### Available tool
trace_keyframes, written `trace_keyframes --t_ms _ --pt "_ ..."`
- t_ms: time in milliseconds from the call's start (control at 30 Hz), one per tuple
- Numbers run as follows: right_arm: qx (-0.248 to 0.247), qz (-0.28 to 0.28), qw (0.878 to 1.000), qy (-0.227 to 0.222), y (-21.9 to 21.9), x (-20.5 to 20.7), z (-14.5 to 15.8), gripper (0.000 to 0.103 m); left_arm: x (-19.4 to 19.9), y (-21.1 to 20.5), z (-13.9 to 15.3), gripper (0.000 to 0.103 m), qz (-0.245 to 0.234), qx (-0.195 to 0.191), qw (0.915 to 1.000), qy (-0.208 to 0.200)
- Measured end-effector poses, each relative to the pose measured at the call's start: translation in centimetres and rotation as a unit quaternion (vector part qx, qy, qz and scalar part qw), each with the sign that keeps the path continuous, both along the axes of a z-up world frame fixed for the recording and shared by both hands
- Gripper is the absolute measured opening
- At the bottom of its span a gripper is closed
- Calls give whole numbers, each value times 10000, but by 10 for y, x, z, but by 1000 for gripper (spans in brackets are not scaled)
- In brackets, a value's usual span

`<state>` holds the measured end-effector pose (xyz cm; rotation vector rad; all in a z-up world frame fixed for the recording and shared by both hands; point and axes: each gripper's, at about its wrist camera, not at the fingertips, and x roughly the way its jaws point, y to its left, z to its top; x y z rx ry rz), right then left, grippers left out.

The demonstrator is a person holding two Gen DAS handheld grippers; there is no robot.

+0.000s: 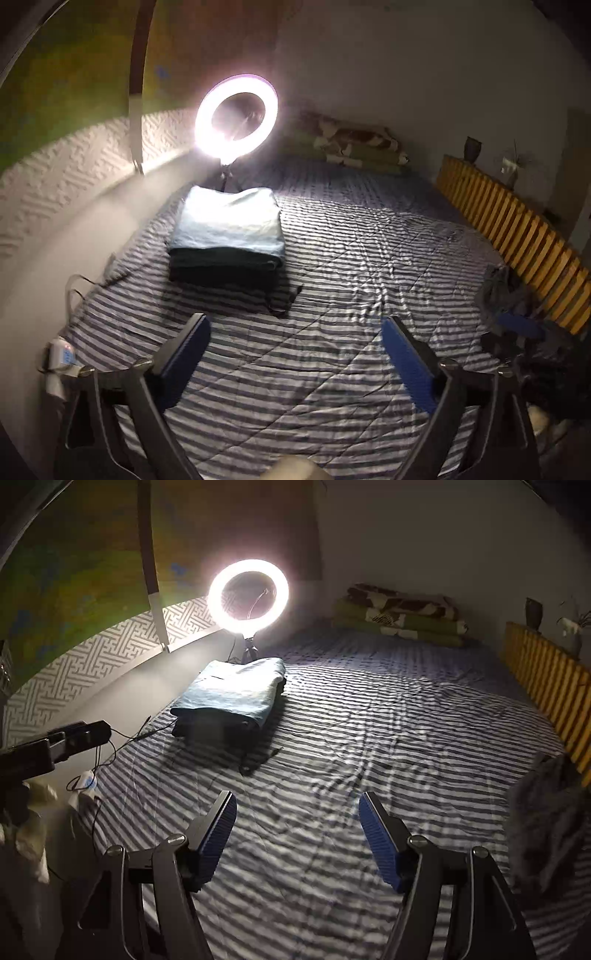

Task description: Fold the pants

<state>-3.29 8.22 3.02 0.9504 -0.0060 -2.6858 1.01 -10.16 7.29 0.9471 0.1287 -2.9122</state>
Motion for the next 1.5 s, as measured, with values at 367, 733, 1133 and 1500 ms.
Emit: trace_keyframes --t_ms 367,733,1133,1500 --pt "-16 -422 9991 24 22 54 -15 65 39 28 -47 100 146 234 9989 -384" --pt "-18 -558 9981 -265 21 81 -48 65 50 41 -83 100 99 -14 9970 -772" --pt "212 -421 9987 -190 2 83 -51 65 51 38 -83 100 190 66 9970 -747" --pt "178 -300 9991 -226 0 81 -55 65 51 35 -87 100 314 55 9960 -831"
